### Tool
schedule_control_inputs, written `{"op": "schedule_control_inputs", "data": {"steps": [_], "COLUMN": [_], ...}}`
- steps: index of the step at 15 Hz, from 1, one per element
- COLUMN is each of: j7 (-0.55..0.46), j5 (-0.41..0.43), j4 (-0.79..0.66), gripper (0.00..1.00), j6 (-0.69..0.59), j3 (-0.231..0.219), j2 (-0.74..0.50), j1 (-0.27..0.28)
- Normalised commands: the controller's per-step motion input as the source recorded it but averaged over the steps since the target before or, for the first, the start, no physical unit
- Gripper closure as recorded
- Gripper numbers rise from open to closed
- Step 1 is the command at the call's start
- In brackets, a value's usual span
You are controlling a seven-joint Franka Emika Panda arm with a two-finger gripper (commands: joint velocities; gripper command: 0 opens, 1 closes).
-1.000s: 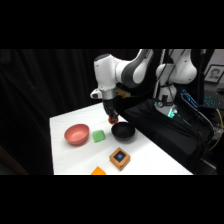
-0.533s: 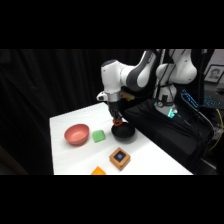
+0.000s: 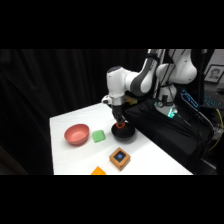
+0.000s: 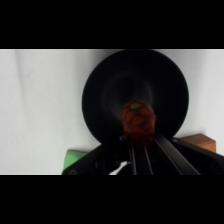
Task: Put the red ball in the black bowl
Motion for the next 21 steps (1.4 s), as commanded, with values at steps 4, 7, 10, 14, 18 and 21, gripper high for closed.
{"op": "schedule_control_inputs", "data": {"steps": [4, 7, 10, 14, 18, 21], "j7": [-0.20, -0.20, -0.21, -0.22, -0.14, -0.06], "j5": [0.147, 0.145, 0.131, 0.125, 0.054, -0.018], "j4": [-0.03, 0.01, 0.01, 0.00, -0.02, -0.07], "gripper": [0.96, 0.66, 0.48, 0.18, 0.00, 0.00], "j6": [0.36, 0.27, 0.17, 0.03, -0.16, -0.28], "j3": [0.030, 0.072, 0.104, 0.111, 0.053, -0.008], "j2": [0.18, 0.16, 0.06, -0.04, -0.19, -0.39], "j1": [-0.024, -0.072, -0.098, -0.105, -0.074, -0.039]}}
